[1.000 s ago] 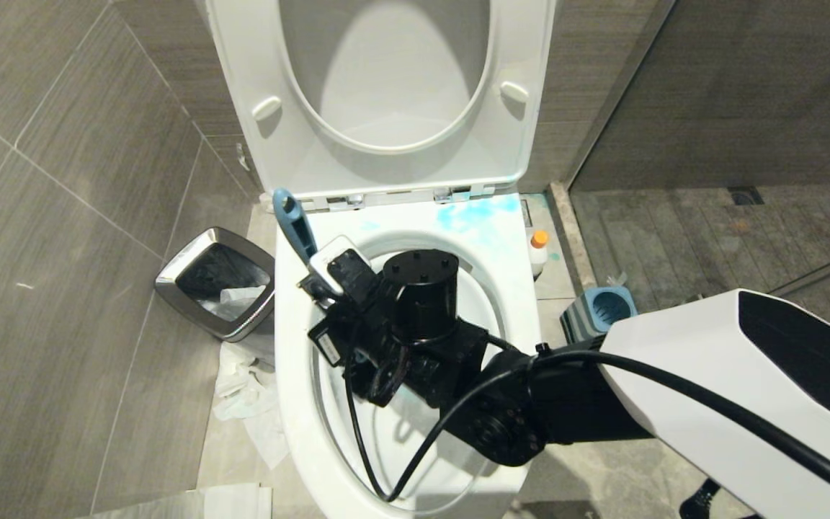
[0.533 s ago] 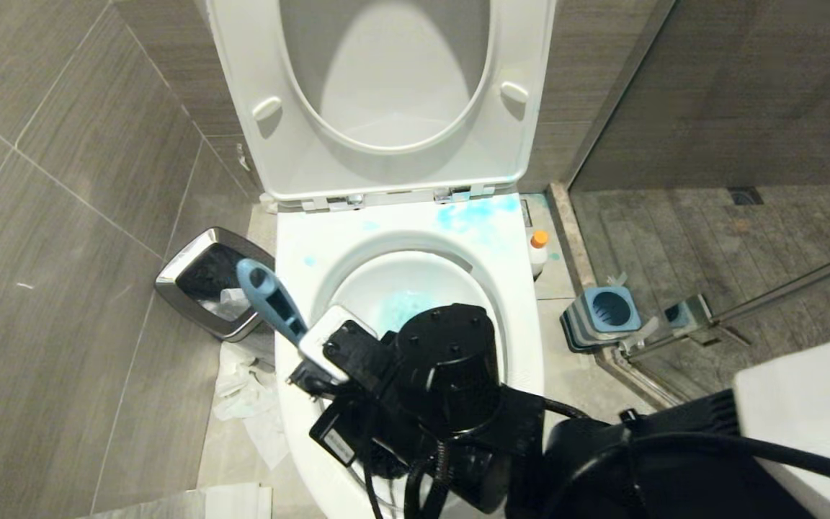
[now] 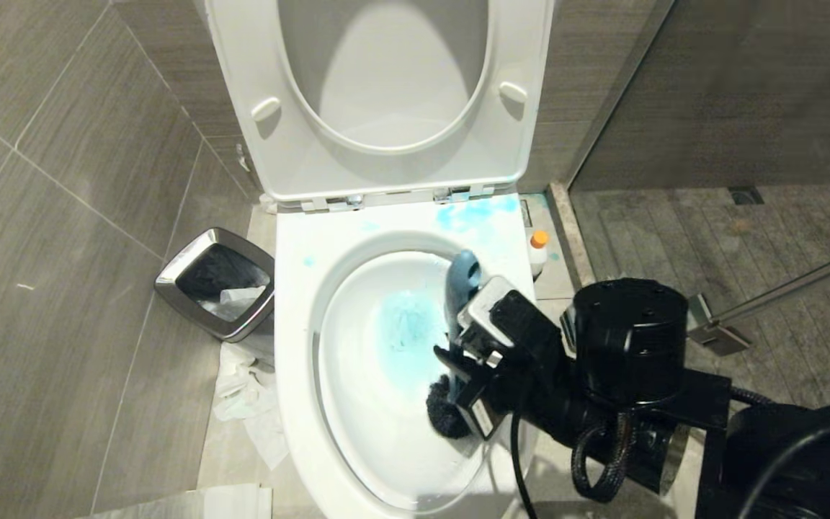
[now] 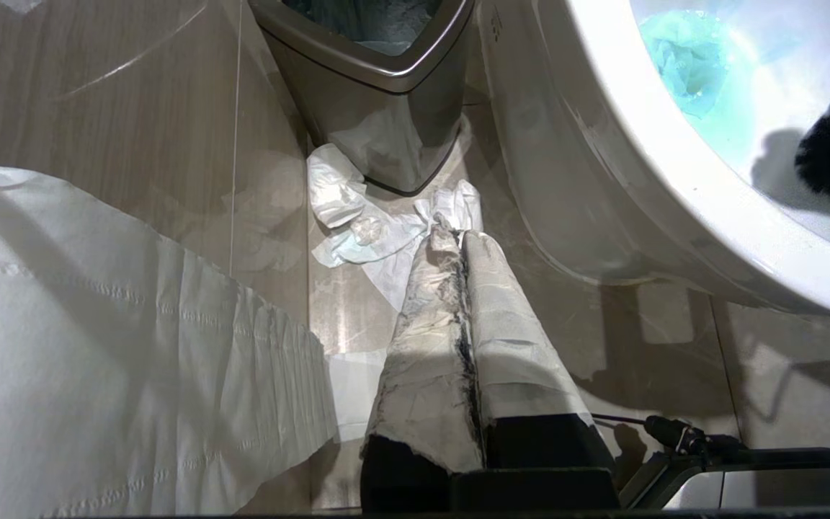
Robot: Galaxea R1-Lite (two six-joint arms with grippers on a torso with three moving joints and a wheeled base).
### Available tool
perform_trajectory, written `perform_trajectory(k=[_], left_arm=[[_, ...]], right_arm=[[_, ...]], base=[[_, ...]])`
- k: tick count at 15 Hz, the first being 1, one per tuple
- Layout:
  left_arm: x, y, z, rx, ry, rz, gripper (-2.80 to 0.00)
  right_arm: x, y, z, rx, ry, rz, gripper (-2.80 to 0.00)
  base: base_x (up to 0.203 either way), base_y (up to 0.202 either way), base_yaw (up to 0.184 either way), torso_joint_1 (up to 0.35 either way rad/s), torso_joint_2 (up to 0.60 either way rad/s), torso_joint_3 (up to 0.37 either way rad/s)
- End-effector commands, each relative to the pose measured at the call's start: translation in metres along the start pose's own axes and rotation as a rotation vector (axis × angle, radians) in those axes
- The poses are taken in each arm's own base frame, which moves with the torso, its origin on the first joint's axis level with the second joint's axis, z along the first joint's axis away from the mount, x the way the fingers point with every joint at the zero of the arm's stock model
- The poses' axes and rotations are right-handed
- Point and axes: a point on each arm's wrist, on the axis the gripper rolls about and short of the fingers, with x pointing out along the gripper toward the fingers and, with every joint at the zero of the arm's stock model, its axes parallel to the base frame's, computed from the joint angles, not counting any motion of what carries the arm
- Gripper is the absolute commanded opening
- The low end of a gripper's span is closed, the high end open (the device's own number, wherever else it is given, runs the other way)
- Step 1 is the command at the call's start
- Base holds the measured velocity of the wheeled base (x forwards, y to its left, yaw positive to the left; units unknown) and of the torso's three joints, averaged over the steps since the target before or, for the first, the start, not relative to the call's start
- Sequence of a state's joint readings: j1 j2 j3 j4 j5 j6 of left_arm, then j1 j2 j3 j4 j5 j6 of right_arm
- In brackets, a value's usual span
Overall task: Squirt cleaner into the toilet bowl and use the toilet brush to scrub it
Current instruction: Scrub the toilet bowl
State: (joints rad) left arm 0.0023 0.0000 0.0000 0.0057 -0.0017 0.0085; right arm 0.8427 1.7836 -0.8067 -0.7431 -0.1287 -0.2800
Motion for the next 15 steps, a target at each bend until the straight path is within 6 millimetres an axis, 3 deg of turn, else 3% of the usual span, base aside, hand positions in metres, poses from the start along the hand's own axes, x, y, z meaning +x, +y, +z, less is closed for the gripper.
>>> perform_trajectory(k=[1,5,8,12,15], left_arm=[[0.0,0.0,0.0,0.0,0.002,0.001,-2.8],[0.0,0.0,0.0,-0.001,0.002,0.001,-2.8],[0.0,0.0,0.0,-0.001,0.002,0.001,-2.8],[0.0,0.0,0.0,-0.001,0.002,0.001,-2.8],[0.0,0.0,0.0,-0.001,0.002,0.002,-2.8]], right_arm=[[-0.008,-0.024,0.002,0.015,-0.013,-0.072,-2.8],[0.016,-0.044,0.014,0.025,-0.054,-0.136,-2.8],[0.049,-0.05,0.024,0.029,-0.095,-0.159,-2.8],[0.092,-0.052,0.036,0.032,-0.163,-0.176,-2.8],[0.101,-0.04,0.051,0.032,-0.217,-0.154,-2.8]], base=[[0.0,0.0,0.0,0.0,0.0,0.0],[0.0,0.0,0.0,0.0,0.0,0.0],[0.0,0.0,0.0,0.0,0.0,0.0],[0.0,0.0,0.0,0.0,0.0,0.0],[0.0,0.0,0.0,0.0,0.0,0.0]])
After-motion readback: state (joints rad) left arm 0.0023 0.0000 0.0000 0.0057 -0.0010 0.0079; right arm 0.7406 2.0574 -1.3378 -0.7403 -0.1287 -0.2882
